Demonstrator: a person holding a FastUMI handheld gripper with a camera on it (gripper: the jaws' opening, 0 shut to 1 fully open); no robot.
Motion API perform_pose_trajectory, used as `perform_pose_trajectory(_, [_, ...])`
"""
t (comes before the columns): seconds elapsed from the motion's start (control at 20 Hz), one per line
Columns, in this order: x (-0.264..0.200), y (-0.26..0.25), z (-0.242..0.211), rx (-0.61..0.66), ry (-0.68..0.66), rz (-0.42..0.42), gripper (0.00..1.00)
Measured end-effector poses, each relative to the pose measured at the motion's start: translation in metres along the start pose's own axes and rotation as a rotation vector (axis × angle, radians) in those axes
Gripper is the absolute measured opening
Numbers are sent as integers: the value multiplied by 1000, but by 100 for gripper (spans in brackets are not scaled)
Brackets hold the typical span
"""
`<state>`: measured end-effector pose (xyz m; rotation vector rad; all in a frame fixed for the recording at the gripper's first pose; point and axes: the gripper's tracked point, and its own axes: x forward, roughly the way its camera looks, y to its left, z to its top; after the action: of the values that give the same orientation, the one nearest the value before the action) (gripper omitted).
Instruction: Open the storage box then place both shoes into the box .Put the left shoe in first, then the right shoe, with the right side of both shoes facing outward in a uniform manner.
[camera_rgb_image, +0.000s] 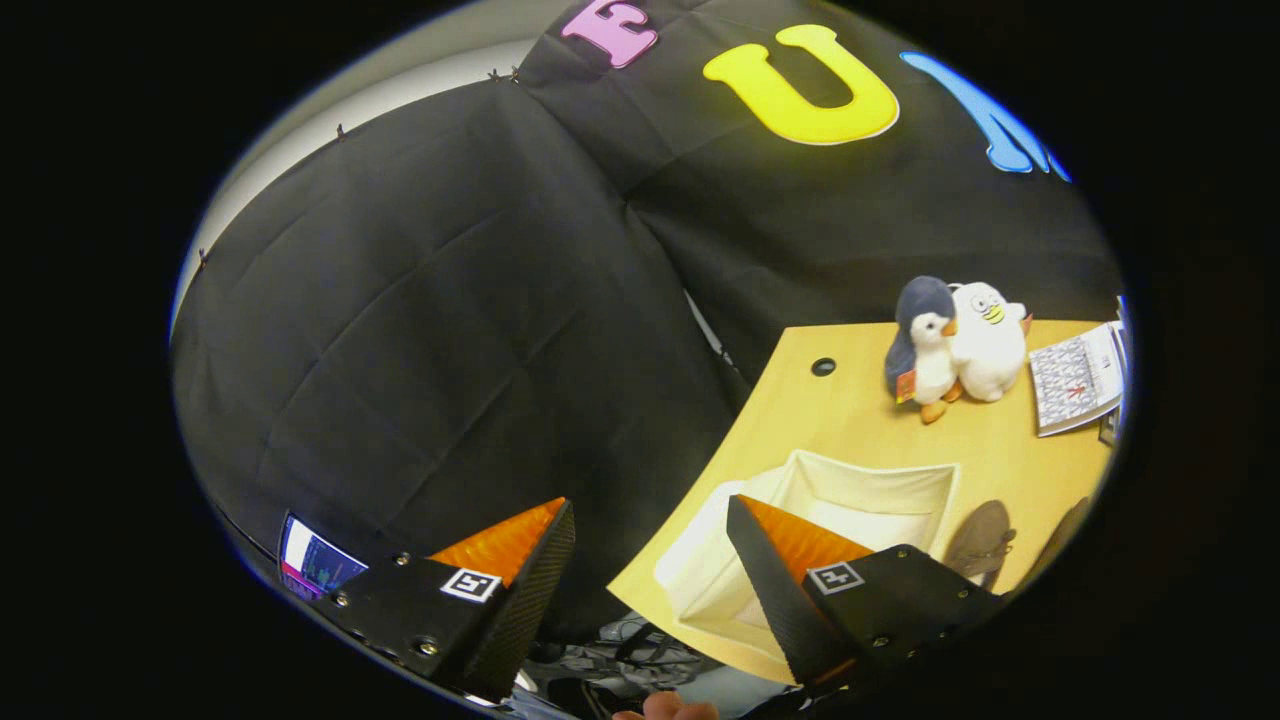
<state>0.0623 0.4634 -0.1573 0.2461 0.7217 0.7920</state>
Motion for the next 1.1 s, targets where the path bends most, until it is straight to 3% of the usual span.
perform_pose_trajectory(0.35, [-53,-106,-11,-41,-15,-171,96])
perform_pose_trajectory(0.6, [-85,-196,-68,-68,91,-334,96])
perform_pose_trajectory(0.8, [-95,-245,-109,10,150,-393,96])
perform_pose_trajectory(1.1, [-90,-309,-159,18,251,-476,96])
